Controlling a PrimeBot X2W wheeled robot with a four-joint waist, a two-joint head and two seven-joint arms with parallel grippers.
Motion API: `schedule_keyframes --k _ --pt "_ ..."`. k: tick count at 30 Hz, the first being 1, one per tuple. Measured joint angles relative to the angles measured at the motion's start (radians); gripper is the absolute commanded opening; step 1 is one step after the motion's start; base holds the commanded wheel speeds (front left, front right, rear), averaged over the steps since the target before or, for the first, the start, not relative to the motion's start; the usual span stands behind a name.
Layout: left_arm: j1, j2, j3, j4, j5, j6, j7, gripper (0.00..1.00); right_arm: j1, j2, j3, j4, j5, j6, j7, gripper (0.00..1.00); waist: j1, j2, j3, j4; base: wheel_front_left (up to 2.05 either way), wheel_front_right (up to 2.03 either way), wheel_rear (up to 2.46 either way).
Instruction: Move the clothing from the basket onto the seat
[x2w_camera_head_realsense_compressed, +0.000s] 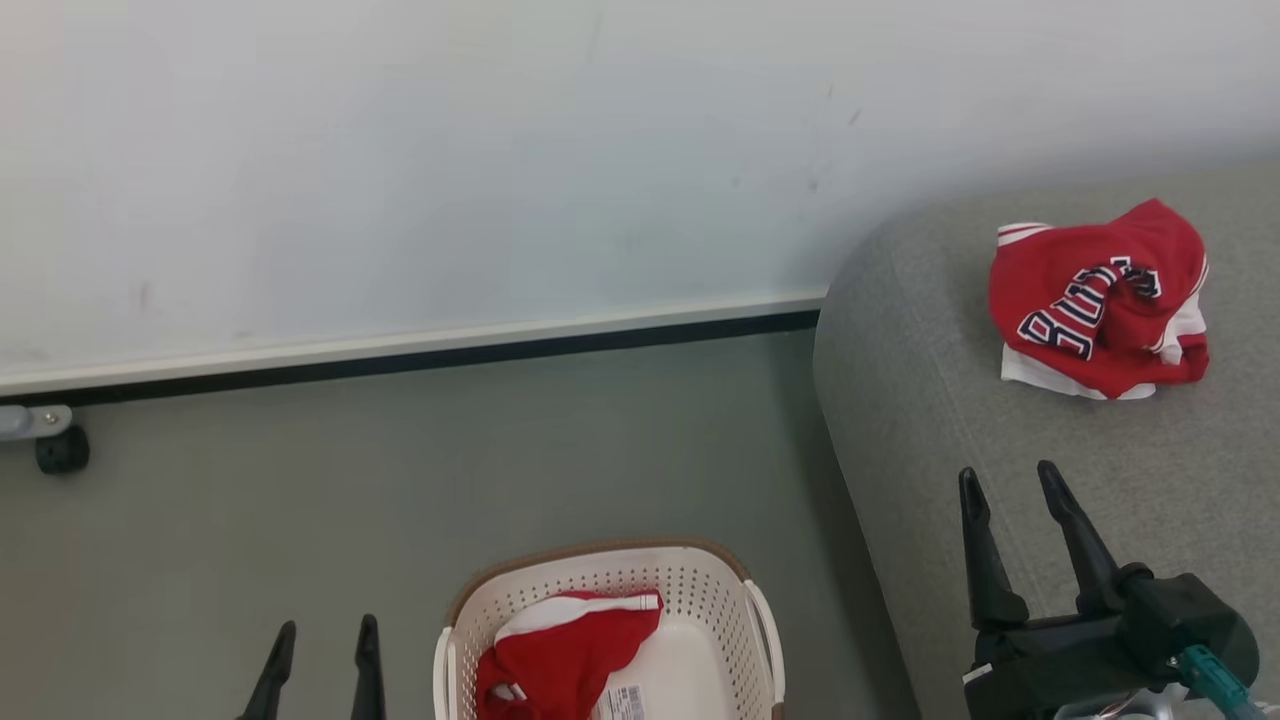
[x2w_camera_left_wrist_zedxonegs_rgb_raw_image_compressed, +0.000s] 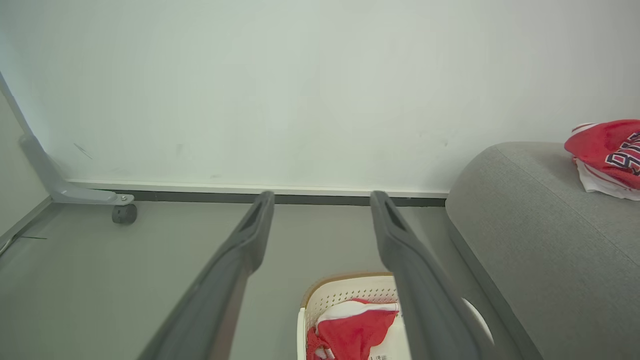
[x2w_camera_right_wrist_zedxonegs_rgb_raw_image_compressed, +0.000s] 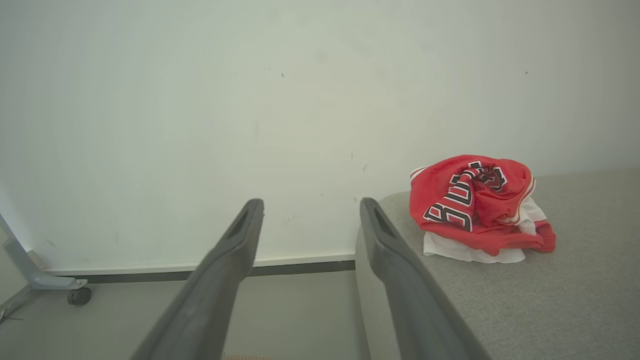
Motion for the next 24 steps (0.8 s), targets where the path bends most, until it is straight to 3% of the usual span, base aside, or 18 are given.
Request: schedule_keyframes --k 10,24 --pt "-0.110 0.000 -0.076 0.048 0.053 -0.036 0.009 1.00 -0.065 -0.019 -0.033 -0.041 -0.008 0.000 -0.004 1.00 0.0002 0.0000 0.117 -0.005 0.00 0.00 0.00" --pt "-0.370 -0.026 -0.213 0.266 0.162 -0.097 0.094 1.00 -0.191 -0.041 -0.076 -0.111 -0.028 -0.007 -0.007 1.00 0.0003 0.0001 0.316 -0.037 0.00 0.00 0.00"
